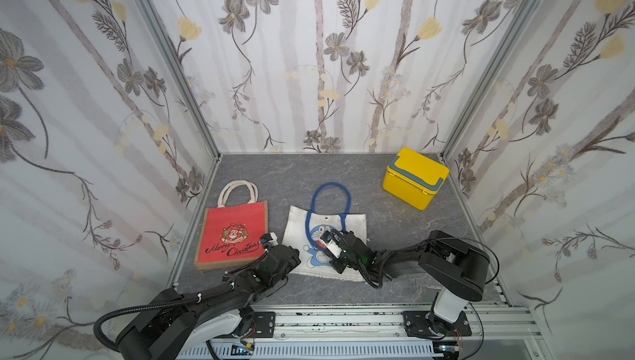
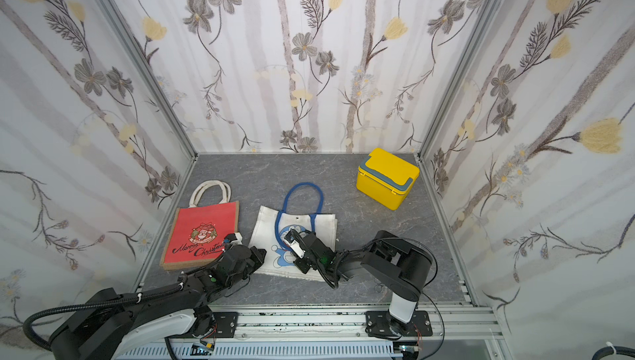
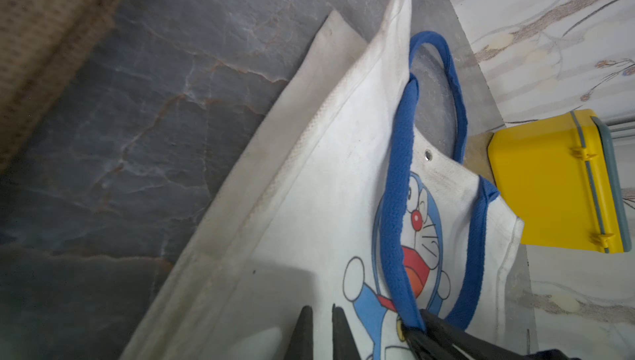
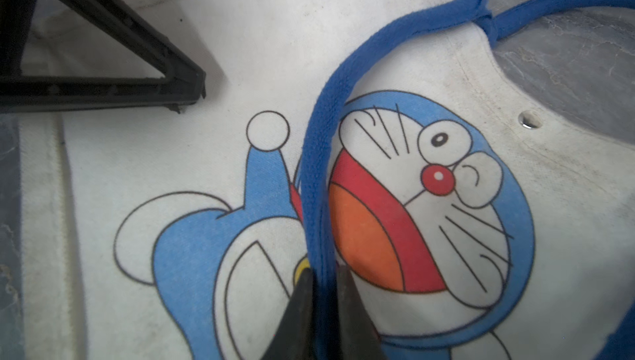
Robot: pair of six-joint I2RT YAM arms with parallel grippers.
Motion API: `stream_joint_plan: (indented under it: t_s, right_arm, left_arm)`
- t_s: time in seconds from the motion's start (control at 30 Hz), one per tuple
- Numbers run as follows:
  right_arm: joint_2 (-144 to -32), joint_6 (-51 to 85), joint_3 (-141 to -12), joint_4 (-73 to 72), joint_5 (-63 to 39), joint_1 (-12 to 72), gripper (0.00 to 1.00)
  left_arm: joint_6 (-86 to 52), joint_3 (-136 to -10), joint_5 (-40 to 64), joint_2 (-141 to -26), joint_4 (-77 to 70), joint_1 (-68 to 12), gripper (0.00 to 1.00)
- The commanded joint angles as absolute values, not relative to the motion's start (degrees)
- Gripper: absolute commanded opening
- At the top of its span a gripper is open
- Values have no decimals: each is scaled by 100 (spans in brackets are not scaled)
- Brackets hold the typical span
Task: Put away the canvas bag
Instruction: Adjust the canvas bag at the center of the board.
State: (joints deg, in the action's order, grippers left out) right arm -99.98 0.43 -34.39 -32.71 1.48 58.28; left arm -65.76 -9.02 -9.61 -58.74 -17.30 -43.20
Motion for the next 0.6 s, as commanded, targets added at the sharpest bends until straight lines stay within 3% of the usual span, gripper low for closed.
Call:
stream_joint_plan:
  t_s: [0.0, 0.33, 0.57]
  right_arm:
    - [-9920, 66, -3373, -3129, 164, 5836, 9]
    - [-9723, 136, -3365, -3210, -184, 5822, 8]
    - [-9348, 158, -3542, -2882, -10, 5802, 8]
  left_arm:
    - [-6846, -927, -775, -5734, -1978, -4324, 10]
    - [-7252, -948, -617, -6961, -2673, -4333, 5]
    - [-7658, -670, -1178, -7189, -2329, -4456, 0]
